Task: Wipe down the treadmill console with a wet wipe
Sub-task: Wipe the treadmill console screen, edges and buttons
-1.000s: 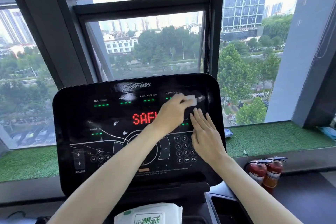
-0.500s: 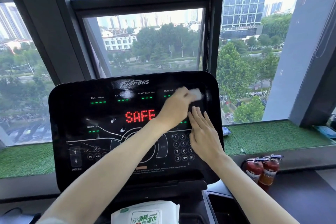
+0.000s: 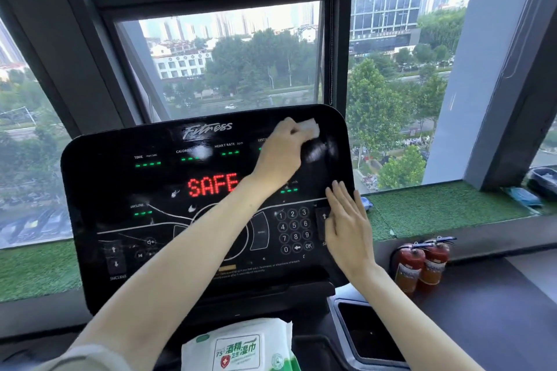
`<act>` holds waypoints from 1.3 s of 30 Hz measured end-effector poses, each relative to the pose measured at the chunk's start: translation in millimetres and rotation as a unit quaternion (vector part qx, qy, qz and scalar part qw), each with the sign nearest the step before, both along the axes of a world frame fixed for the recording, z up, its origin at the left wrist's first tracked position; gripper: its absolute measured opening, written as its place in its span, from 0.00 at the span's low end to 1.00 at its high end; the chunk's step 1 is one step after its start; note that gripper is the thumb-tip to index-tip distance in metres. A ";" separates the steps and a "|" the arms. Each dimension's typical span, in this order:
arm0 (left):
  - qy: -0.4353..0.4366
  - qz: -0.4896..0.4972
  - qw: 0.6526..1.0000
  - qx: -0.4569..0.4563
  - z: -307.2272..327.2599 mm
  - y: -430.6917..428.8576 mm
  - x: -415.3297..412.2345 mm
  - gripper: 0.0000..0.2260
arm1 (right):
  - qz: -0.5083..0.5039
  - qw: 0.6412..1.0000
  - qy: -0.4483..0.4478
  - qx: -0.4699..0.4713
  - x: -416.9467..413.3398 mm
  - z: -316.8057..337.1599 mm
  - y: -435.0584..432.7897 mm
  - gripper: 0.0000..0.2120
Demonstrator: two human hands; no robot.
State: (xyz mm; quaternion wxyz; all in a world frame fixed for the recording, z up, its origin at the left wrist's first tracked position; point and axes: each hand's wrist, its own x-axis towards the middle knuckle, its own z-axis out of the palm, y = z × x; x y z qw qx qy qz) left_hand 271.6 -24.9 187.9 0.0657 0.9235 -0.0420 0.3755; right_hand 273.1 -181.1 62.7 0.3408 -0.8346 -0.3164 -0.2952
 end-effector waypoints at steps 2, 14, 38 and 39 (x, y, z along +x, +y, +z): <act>0.069 -0.064 0.992 0.087 -18.6 -15.9 -5.9 0.13 | 0.005 1.000 -0.009 -0.024 -4.0 -6.0 -2.2 0.24; 0.133 -0.097 0.978 0.131 -30.0 -14.7 -21.8 0.15 | -0.025 1.000 0.012 -0.009 -6.6 -11.3 -7.7 0.25; 0.064 -0.013 0.997 0.029 -64.3 -37.4 -41.9 0.16 | -0.003 0.999 0.019 -0.034 -7.3 -9.5 -14.7 0.21; 0.070 -0.046 0.993 0.089 -67.2 -34.5 -44.9 0.18 | -0.003 0.999 0.014 -0.038 -7.0 -9.7 -15.3 0.23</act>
